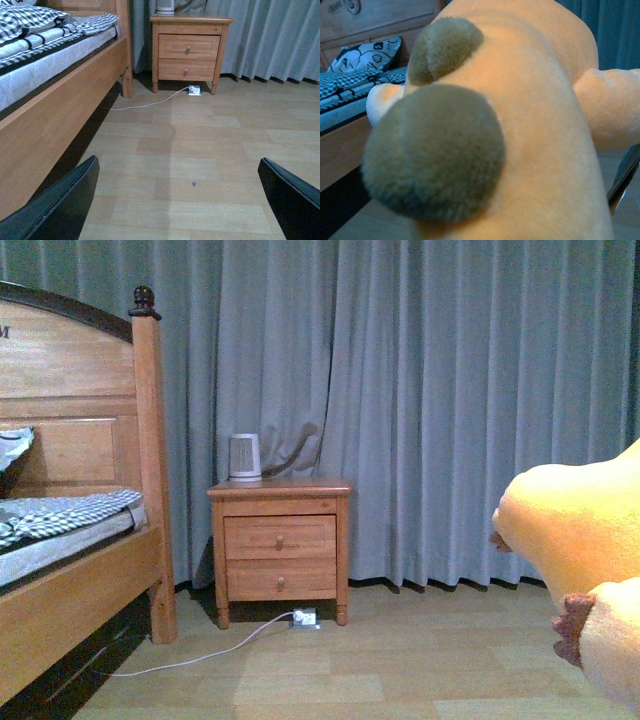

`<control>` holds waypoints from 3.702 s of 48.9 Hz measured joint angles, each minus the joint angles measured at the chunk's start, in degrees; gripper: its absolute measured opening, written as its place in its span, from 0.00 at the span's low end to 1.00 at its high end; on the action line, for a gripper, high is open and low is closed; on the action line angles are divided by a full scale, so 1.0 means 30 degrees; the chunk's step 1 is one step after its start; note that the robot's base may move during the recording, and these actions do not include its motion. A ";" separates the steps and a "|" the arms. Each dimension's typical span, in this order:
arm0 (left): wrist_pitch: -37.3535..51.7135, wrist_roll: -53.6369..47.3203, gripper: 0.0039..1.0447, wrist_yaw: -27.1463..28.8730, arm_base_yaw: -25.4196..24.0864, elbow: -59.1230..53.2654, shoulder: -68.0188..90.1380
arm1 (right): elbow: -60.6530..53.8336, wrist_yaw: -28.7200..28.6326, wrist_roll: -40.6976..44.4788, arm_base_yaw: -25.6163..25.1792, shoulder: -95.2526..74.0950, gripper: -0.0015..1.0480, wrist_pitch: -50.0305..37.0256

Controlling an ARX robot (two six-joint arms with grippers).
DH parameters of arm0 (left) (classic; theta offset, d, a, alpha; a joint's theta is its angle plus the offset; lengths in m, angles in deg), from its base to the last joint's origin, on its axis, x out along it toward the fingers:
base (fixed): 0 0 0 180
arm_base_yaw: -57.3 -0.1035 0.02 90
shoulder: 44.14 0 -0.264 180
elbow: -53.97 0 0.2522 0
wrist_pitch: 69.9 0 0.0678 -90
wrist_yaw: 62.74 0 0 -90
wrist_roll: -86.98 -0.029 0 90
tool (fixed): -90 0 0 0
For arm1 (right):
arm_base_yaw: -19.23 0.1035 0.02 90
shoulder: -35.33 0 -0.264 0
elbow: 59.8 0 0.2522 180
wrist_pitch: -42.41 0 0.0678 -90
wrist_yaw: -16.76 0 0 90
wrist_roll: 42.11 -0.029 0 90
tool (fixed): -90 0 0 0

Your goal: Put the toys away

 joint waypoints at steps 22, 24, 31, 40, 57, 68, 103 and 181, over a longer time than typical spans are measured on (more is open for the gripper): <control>0.0000 0.0000 0.94 0.0007 0.0000 0.0007 0.0007 | 0.0000 0.0015 0.0007 0.0007 -0.0007 0.10 0.0000; 0.0000 0.0000 0.94 0.0000 0.0000 0.0007 0.0000 | 0.0000 0.0007 0.0000 0.0000 -0.0007 0.10 0.0000; 0.0000 0.0000 0.94 0.0022 0.0000 0.0000 0.0000 | 0.0000 0.0007 0.0007 0.0000 0.0000 0.10 0.0000; 0.0000 0.0000 0.94 0.0015 0.0000 0.0007 0.0000 | 0.0000 0.0015 0.0000 0.0000 -0.0007 0.10 0.0000; 0.0000 0.0000 0.94 0.0015 0.0000 0.0007 0.0000 | 0.0000 0.0007 0.0007 0.0000 -0.0007 0.10 0.0000; 0.0000 0.0000 0.94 0.0015 0.0000 0.0007 0.0000 | 0.0000 0.0015 0.0007 0.0000 -0.0007 0.10 0.0000; 0.0000 0.0000 0.94 0.0015 0.0000 0.0007 0.0000 | 0.0000 0.0007 0.0007 0.0000 -0.0007 0.10 0.0007; 0.0000 0.0000 0.94 0.0015 -0.0015 0.0007 0.0000 | 0.0000 0.0015 0.0007 0.0044 -0.0022 0.10 0.0000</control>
